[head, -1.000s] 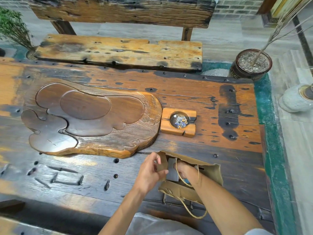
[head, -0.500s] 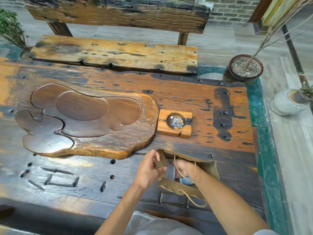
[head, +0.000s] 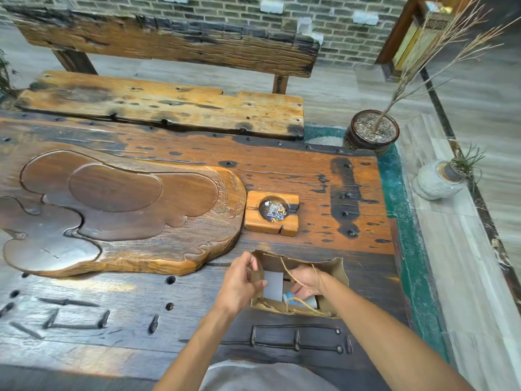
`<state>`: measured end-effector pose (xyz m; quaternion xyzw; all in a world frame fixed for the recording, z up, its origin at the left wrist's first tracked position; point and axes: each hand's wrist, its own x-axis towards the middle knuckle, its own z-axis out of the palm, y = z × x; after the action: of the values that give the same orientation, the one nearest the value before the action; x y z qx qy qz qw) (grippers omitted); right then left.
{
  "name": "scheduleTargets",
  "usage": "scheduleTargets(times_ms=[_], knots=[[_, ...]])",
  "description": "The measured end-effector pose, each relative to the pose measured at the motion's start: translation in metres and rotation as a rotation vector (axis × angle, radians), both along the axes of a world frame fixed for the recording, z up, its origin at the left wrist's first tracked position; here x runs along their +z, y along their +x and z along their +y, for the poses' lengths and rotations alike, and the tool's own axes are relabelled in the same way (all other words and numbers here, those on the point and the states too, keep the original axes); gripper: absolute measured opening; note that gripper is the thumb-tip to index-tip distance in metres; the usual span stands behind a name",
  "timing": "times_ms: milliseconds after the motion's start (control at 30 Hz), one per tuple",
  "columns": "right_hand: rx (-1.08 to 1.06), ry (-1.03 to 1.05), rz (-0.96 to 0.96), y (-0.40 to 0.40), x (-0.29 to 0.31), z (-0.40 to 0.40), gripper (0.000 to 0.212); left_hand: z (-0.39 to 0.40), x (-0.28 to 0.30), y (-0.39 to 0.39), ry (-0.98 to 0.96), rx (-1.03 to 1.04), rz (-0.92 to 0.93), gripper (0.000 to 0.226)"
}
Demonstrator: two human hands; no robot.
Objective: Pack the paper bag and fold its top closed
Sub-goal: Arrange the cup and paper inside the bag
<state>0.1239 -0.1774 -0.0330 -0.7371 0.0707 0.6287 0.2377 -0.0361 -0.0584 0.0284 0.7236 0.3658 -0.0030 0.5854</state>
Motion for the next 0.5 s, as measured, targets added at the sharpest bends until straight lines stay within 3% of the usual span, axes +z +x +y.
scheduleTargets(times_ms=[133,233,367,500], knots=[[0.132,-0.07,-0.078,0.01,0.0,-0.009,0.065,0.001,-0.003,-0.003,0.002,0.001,-0.003,0.045],[0.237,-0.188,-0.153,0.016,-0.008,-0.02,0.043,0.002,-0.005,-0.005,0.018,-0.005,0.009,0.046],[0.296,-0.353,-0.127,0.02,-0.013,-0.026,0.038,0.003,-0.004,-0.005,0.032,-0.009,0.0,0.047],[0.37,-0.384,-0.187,0.017,-0.01,-0.023,0.034,0.004,-0.005,-0.005,0.014,0.003,0.004,0.049]])
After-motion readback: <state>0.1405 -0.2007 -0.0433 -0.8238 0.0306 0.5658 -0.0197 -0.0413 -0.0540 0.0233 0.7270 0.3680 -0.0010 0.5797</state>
